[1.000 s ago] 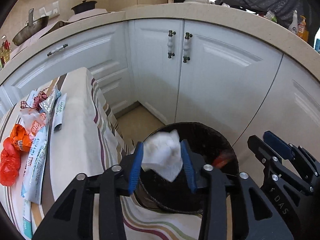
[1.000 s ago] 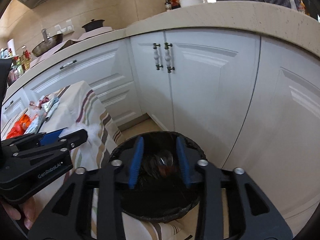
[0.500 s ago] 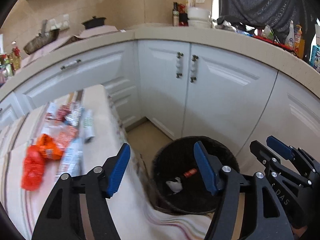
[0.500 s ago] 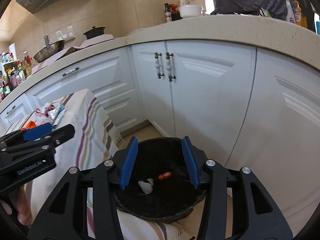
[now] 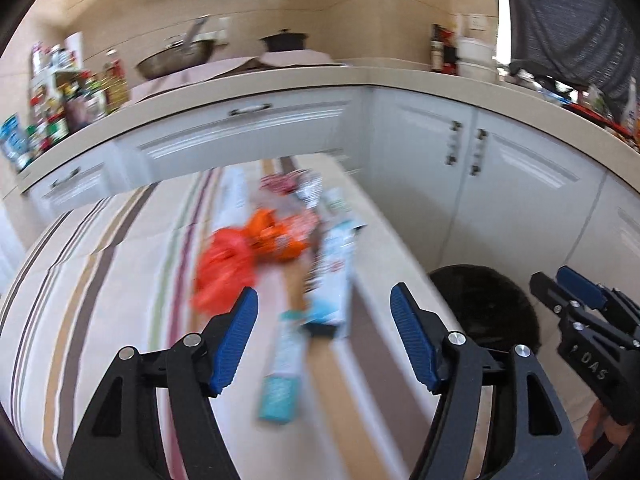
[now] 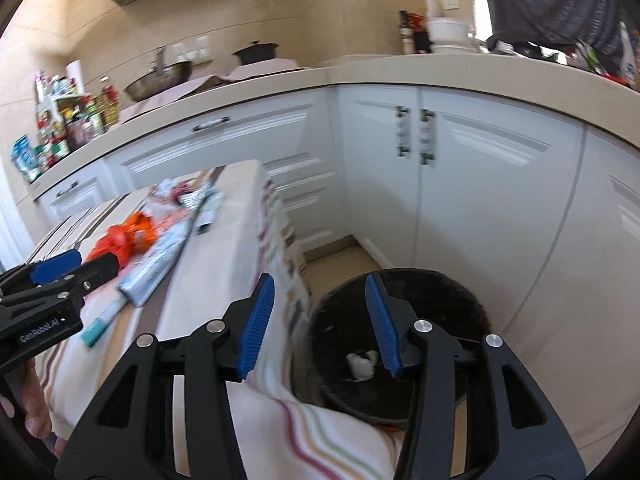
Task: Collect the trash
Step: 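Grasp the teal toothpaste tube with the left tool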
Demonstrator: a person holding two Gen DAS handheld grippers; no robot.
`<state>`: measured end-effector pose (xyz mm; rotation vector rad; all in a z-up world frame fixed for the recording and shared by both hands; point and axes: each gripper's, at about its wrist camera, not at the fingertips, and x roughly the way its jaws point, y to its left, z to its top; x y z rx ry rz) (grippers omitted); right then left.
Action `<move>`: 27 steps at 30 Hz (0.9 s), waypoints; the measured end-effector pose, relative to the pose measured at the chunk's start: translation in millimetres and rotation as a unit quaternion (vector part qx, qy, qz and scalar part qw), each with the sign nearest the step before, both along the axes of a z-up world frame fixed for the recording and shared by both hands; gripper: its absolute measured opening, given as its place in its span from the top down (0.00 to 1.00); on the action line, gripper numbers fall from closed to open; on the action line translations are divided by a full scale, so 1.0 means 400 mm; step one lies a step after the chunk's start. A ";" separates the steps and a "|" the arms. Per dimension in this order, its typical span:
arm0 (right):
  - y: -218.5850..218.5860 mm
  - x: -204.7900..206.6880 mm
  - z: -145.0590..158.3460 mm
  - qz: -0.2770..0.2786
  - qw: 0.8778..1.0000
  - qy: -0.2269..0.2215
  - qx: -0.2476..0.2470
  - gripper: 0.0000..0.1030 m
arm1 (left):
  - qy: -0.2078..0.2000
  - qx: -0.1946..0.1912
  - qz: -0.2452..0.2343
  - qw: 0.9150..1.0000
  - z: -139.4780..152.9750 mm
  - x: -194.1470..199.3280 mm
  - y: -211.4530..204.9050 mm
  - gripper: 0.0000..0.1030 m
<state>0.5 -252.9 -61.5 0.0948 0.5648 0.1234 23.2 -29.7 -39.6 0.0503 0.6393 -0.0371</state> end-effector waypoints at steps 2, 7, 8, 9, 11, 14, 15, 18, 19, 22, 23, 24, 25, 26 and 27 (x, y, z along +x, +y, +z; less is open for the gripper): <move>0.031 -0.004 0.003 0.012 1.000 -0.001 -0.003 0.55 | 0.006 -0.004 0.015 1.000 -0.011 -0.009 0.036 0.35; 0.086 -0.007 0.010 0.031 0.999 -0.003 -0.010 0.54 | 0.012 -0.009 0.037 0.999 -0.028 -0.032 0.098 0.35; 0.098 -0.007 0.011 0.034 0.999 -0.003 -0.012 0.54 | 0.012 -0.011 0.039 0.999 -0.031 -0.037 0.107 0.35; 0.104 -0.007 0.010 0.036 0.999 -0.003 -0.013 0.54 | 0.013 -0.013 0.041 0.999 -0.035 -0.041 0.115 0.35; 0.117 -0.008 0.011 0.040 0.999 -0.004 -0.015 0.54 | 0.016 -0.018 0.044 0.999 -0.043 -0.044 0.128 0.35; 0.131 -0.008 0.009 0.043 0.999 -0.002 -0.018 0.54 | 0.018 -0.022 0.040 0.999 -0.056 -0.050 0.131 0.35; 0.135 -0.009 0.008 0.044 0.999 -0.001 -0.019 0.54 | 0.019 -0.022 0.036 0.999 -0.059 -0.051 0.130 0.35; 0.142 -0.012 0.007 0.045 0.999 0.000 -0.023 0.54 | 0.022 -0.022 0.026 0.999 -0.068 -0.054 0.120 0.35; 0.141 -0.013 0.007 0.044 0.999 0.000 -0.023 0.54 | 0.022 -0.021 0.022 0.999 -0.071 -0.053 0.115 0.35; 0.140 -0.014 0.007 0.043 0.999 0.001 -0.023 0.54 | 0.024 -0.019 0.012 0.999 -0.083 -0.047 0.103 0.35; 0.141 -0.014 0.007 0.043 0.999 0.001 -0.023 0.54 | 0.026 -0.018 0.011 0.999 -0.087 -0.044 0.100 0.35; 0.140 -0.015 0.007 0.043 0.999 0.001 -0.023 0.54 | 0.028 -0.019 0.010 0.999 -0.091 -0.040 0.098 0.38; 0.140 -0.015 0.007 0.043 0.999 0.001 -0.023 0.54 | 0.032 -0.020 0.009 0.999 -0.096 -0.037 0.098 0.44; 0.140 -0.014 0.006 0.044 0.999 0.001 -0.023 0.54 | 0.036 -0.023 0.007 0.999 -0.099 -0.034 0.097 0.46; 0.140 -0.014 0.006 0.044 0.999 0.001 -0.023 0.53 | 0.039 -0.025 0.006 0.999 -0.102 -0.031 0.097 0.51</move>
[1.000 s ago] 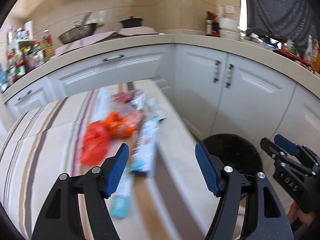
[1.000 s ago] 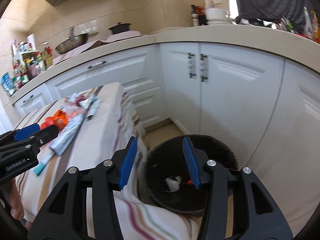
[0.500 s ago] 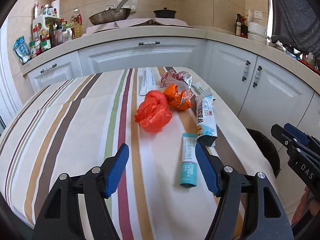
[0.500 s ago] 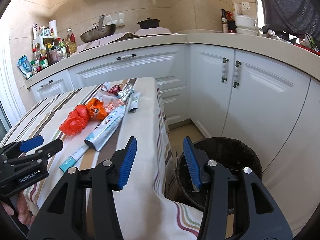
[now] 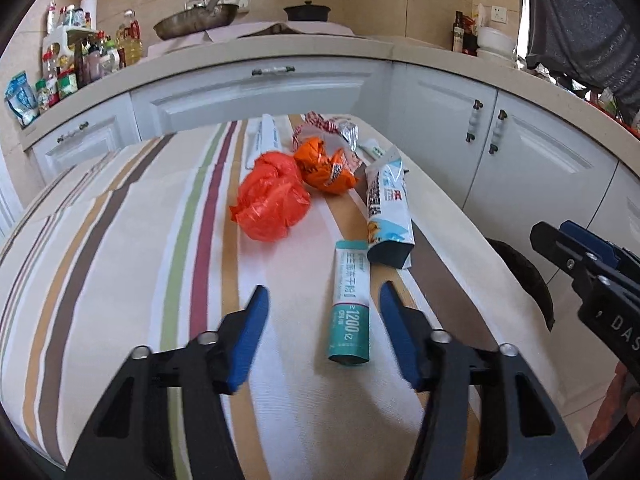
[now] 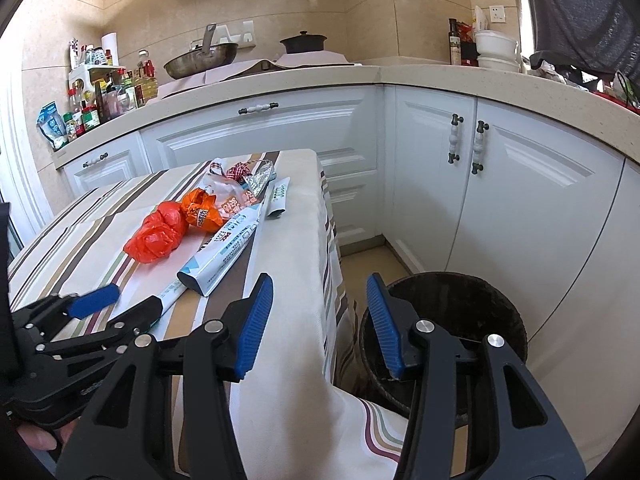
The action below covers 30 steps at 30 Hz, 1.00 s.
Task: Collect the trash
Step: 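Grasp the teal toothpaste tube with the left tool, then grasp the white-blue packet with the right tool while the left tool holds the tube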
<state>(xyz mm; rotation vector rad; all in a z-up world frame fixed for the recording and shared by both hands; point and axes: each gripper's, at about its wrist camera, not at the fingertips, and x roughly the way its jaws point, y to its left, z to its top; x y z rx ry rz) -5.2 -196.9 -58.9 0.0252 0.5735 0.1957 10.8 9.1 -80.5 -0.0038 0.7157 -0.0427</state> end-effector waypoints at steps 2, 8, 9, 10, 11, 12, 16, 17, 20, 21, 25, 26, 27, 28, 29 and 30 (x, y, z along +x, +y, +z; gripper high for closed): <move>0.000 0.000 -0.001 0.000 1.000 0.000 -0.001 0.53 | 0.004 -0.002 -0.005 1.000 -0.007 0.003 0.001 0.61; 0.013 0.004 -0.007 0.007 1.000 0.003 -0.001 0.52 | 0.005 -0.010 -0.016 1.000 -0.014 0.001 0.011 0.92; 0.019 0.006 -0.006 0.009 1.000 0.004 -0.001 0.52 | 0.007 -0.016 -0.016 1.000 -0.014 -0.001 0.017 0.93; 0.024 0.007 -0.006 0.011 1.000 0.004 -0.002 0.52 | 0.008 -0.020 -0.017 1.000 -0.014 -0.003 0.022 0.93; 0.030 0.009 -0.004 0.014 1.000 0.003 -0.002 0.52 | 0.009 -0.022 -0.016 1.000 -0.012 -0.005 0.025 0.93; 0.036 0.010 -0.002 0.017 1.000 0.003 -0.003 0.52 | 0.009 -0.024 -0.015 1.000 -0.010 -0.007 0.030 0.93; 0.070 0.019 0.001 0.031 1.000 0.001 -0.004 0.52 | 0.009 -0.026 -0.011 1.000 0.000 -0.028 0.061 0.94; 0.079 0.023 0.002 0.035 0.999 0.002 -0.004 0.52 | 0.008 -0.026 -0.007 1.000 0.003 -0.034 0.073 0.94; 0.111 0.033 0.002 0.046 0.999 0.003 -0.004 0.52 | 0.003 -0.027 0.008 1.000 0.013 -0.045 0.104 0.94; 0.123 0.038 0.001 0.051 0.999 0.004 -0.004 0.52 | 0.000 -0.026 0.015 1.000 0.017 -0.047 0.116 0.94; 0.168 0.055 -0.004 0.064 0.998 0.011 -0.006 0.46 | -0.006 -0.028 0.041 0.999 0.026 -0.046 0.168 0.94; 0.177 0.059 -0.003 0.065 0.998 0.011 -0.006 0.44 | -0.006 -0.029 0.045 0.999 0.025 -0.043 0.176 0.94; 0.185 0.060 -0.003 0.066 0.998 0.011 -0.007 0.43 | -0.006 -0.030 0.051 0.998 0.025 -0.041 0.188 0.94; 0.197 0.064 -0.002 0.069 0.998 0.011 -0.010 0.43 | -0.006 -0.031 0.053 0.998 0.024 -0.039 0.196 0.94; 0.206 0.068 -0.001 0.069 0.997 0.012 -0.014 0.43 | -0.005 -0.032 0.056 0.998 0.024 -0.038 0.205 0.94; 0.213 0.071 -0.002 0.069 0.997 0.013 -0.017 0.43 | -0.005 -0.033 0.058 0.998 0.023 -0.037 0.210 0.94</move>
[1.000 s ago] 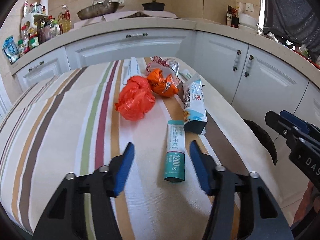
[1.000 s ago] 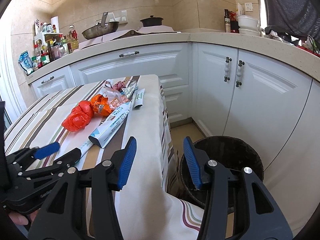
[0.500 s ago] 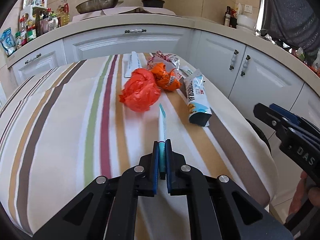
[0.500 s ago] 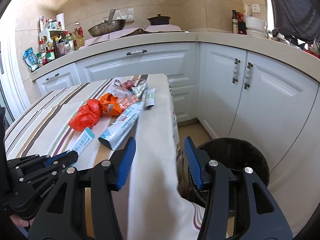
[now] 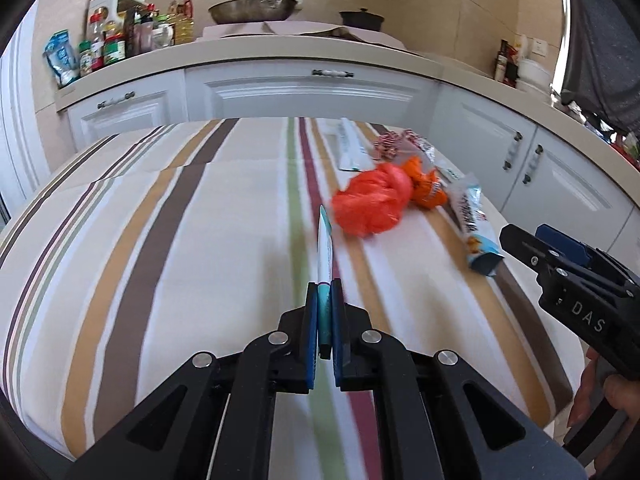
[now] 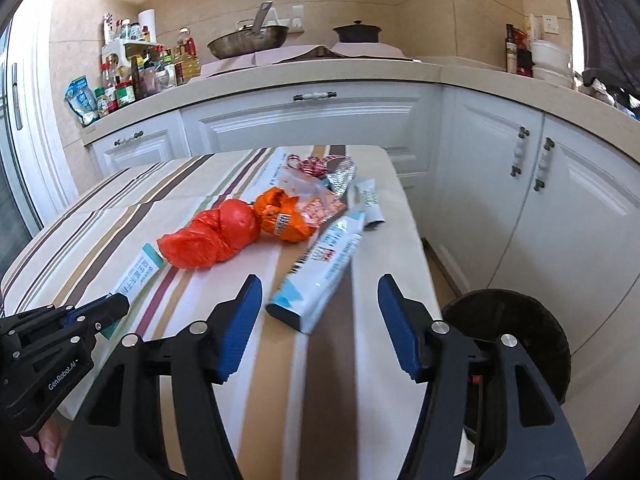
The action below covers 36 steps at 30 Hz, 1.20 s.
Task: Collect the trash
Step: 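Grasp the white-blue packet with the right tool while the left tool holds the tube, then drop the tube and packet into the black bin with both tools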
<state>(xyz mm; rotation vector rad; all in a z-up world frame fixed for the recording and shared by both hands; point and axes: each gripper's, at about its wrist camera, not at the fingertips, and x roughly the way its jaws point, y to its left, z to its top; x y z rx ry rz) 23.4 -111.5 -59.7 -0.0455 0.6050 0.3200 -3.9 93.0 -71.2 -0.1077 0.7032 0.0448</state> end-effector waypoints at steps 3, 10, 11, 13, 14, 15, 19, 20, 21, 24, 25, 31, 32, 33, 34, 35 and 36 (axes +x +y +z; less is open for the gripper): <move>0.020 0.021 -0.008 -0.004 1.000 0.016 -0.009 0.43 | 0.001 -0.004 0.005 1.000 -0.002 0.008 0.018 0.94; 0.040 0.060 -0.032 -0.002 0.998 0.051 -0.023 0.47 | 0.002 -0.007 0.008 1.000 -0.003 0.023 0.037 0.94; 0.043 0.066 -0.037 0.001 0.998 0.058 -0.025 0.53 | 0.002 -0.007 0.009 1.000 -0.003 0.025 0.039 0.94; 0.043 0.074 -0.046 0.006 0.997 0.072 -0.023 0.69 | 0.002 -0.007 0.010 1.000 -0.003 0.027 0.040 0.94; 0.041 0.074 -0.046 0.005 0.997 0.073 -0.020 0.69 | 0.001 -0.007 0.010 1.000 -0.003 0.028 0.041 0.94; 0.039 0.072 -0.045 0.007 0.997 0.072 -0.018 0.74 | 0.002 -0.007 0.010 1.000 -0.003 0.029 0.040 0.94; 0.025 0.056 -0.042 0.010 0.998 0.063 -0.016 0.84 | 0.001 -0.005 0.010 1.000 -0.002 0.028 0.037 0.94; 0.020 0.052 -0.042 0.011 0.998 0.061 -0.017 0.86 | 0.000 -0.005 0.009 1.000 -0.001 0.026 0.034 0.94; 0.016 0.047 -0.041 0.012 0.998 0.058 -0.016 0.88 | -0.001 -0.004 0.009 1.000 0.001 0.026 0.031 0.94; -0.001 0.030 -0.033 0.012 0.999 0.048 -0.016 0.90 | -0.006 -0.002 0.005 1.000 0.009 0.019 0.015 0.94; -0.011 0.020 -0.029 0.010 0.999 0.041 -0.017 0.91 | -0.009 -0.001 0.002 1.000 0.014 0.015 0.006 0.94; -0.074 -0.019 -0.010 -0.005 1.000 0.020 -0.013 0.91 | -0.024 0.000 -0.019 1.000 0.040 -0.002 -0.045 0.94; -0.090 -0.026 -0.007 -0.010 1.000 0.017 -0.010 0.91 | -0.026 0.001 -0.024 0.999 0.043 -0.003 -0.057 0.94; -0.105 -0.030 -0.004 -0.016 1.000 0.016 -0.009 0.91 | -0.027 0.002 -0.029 0.999 0.045 -0.005 -0.068 0.94; -0.124 -0.036 -0.002 -0.023 1.000 0.014 -0.008 0.91 | -0.028 0.004 -0.036 0.999 0.046 -0.007 -0.082 0.94; -0.140 -0.041 0.000 -0.029 0.999 0.013 -0.005 0.91 | -0.029 0.004 -0.042 0.999 0.047 -0.008 -0.095 0.94; -0.152 -0.044 0.001 -0.034 0.999 0.013 -0.003 0.91 | -0.029 0.005 -0.049 0.998 0.048 -0.008 -0.107 0.94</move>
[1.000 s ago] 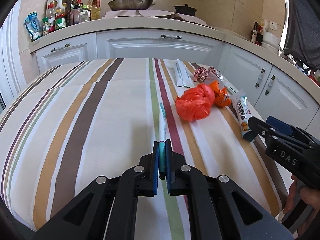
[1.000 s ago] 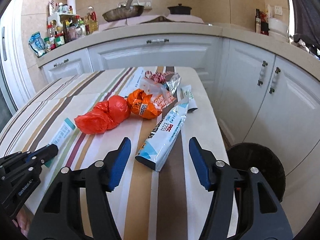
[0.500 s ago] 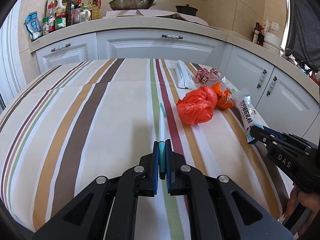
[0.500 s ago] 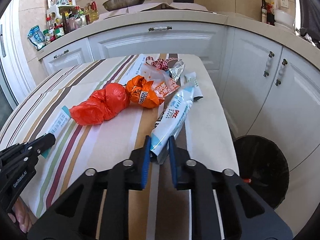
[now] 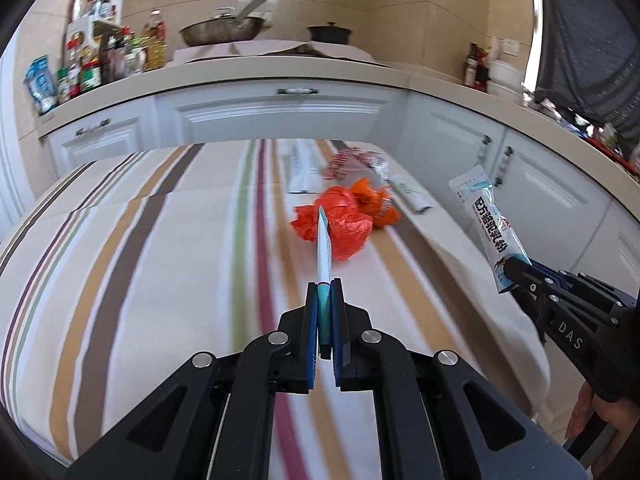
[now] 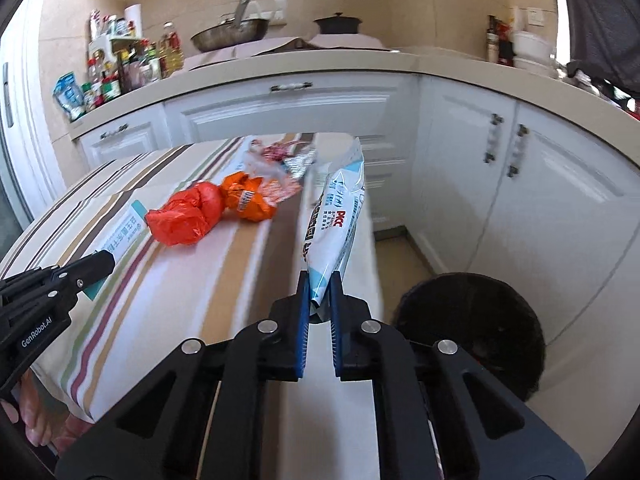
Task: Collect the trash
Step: 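Drop the tube and packet into the black bin with both tools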
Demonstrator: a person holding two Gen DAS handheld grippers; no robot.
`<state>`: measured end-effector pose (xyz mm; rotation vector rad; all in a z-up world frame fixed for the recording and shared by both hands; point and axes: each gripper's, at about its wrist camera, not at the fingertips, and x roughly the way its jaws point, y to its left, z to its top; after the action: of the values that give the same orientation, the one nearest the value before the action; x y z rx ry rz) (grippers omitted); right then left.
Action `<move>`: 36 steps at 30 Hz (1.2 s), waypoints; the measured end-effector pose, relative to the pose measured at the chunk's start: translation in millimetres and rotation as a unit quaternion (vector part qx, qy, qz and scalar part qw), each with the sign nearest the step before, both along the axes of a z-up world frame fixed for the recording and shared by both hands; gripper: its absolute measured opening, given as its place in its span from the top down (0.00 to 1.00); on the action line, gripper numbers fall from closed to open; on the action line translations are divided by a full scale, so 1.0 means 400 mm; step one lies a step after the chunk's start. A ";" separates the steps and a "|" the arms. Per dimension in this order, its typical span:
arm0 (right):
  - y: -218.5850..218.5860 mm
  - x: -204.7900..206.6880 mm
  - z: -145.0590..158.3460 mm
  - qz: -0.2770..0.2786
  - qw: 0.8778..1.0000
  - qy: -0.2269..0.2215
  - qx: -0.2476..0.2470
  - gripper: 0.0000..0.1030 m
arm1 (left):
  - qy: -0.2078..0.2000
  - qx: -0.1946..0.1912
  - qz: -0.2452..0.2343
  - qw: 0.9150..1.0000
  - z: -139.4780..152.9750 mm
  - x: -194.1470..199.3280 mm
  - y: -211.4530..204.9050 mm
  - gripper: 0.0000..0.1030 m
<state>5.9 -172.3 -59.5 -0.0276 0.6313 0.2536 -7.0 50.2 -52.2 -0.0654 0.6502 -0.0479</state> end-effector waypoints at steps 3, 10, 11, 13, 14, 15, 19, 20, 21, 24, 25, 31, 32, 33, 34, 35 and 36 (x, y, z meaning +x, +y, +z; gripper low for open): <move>-0.046 -0.014 0.006 -0.019 1.000 -0.005 0.004 0.91 | 0.002 -0.001 -0.020 1.000 0.002 0.004 -0.040 0.94; -0.135 -0.031 0.014 -0.054 0.998 -0.015 0.014 0.91 | -0.015 0.006 -0.053 0.998 0.028 0.005 -0.122 0.94; -0.144 -0.033 0.014 -0.057 0.998 -0.016 0.015 0.91 | -0.016 0.008 -0.058 0.998 0.029 0.005 -0.132 0.94; -0.163 -0.036 0.012 -0.062 0.998 -0.016 0.018 0.91 | -0.017 0.011 -0.065 0.998 0.031 0.005 -0.149 0.94; -0.170 -0.038 0.011 -0.065 0.998 -0.016 0.019 0.91 | -0.016 0.012 -0.068 0.997 0.030 0.005 -0.159 0.94; -0.176 -0.039 0.010 -0.067 0.997 -0.016 0.019 0.91 | -0.016 0.014 -0.072 0.997 0.029 0.007 -0.170 0.94; -0.207 -0.047 0.003 -0.077 0.997 -0.016 0.013 0.91 | -0.012 0.015 -0.085 0.996 0.023 0.017 -0.207 0.94; -0.211 -0.049 0.001 -0.079 0.997 -0.016 0.011 0.91 | -0.012 0.016 -0.088 0.996 0.023 0.018 -0.219 0.94; -0.220 -0.050 -0.002 -0.081 0.997 -0.014 0.011 0.91 | -0.013 0.017 -0.091 0.996 0.023 0.020 -0.229 0.94; -0.248 -0.054 -0.011 -0.088 0.996 -0.010 0.014 0.91 | -0.013 0.022 -0.105 0.994 0.018 0.032 -0.273 0.94; -0.258 -0.052 -0.014 -0.091 0.996 -0.008 0.015 0.91 | -0.013 0.022 -0.108 0.994 0.017 0.035 -0.282 0.94; -0.314 -0.042 -0.030 -0.109 0.994 -0.003 0.018 0.91 | -0.013 0.028 -0.130 0.991 0.009 0.063 -0.364 0.94; -0.324 -0.041 -0.034 -0.111 0.994 -0.002 0.018 0.91 | -0.013 0.029 -0.133 0.991 0.007 0.069 -0.377 0.94; -0.334 -0.039 -0.038 -0.115 0.993 0.000 0.018 0.91 | -0.012 0.030 -0.136 0.990 0.005 0.075 -0.390 0.94; -0.346 -0.036 -0.042 -0.119 0.993 0.002 0.018 0.91 | -0.011 0.031 -0.140 0.990 0.001 0.083 -0.407 0.94; -0.355 -0.033 -0.045 -0.121 0.992 0.004 0.018 0.91 | -0.009 0.032 -0.142 0.989 -0.003 0.090 -0.420 0.94; -0.367 -0.029 -0.049 -0.124 0.992 0.006 0.019 0.91 | -0.007 0.033 -0.144 0.989 -0.007 0.094 -0.430 0.94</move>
<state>-5.8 -319.1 -79.3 0.0886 0.6343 0.0244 30.6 -122.0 -54.8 0.0927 0.6422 -0.3049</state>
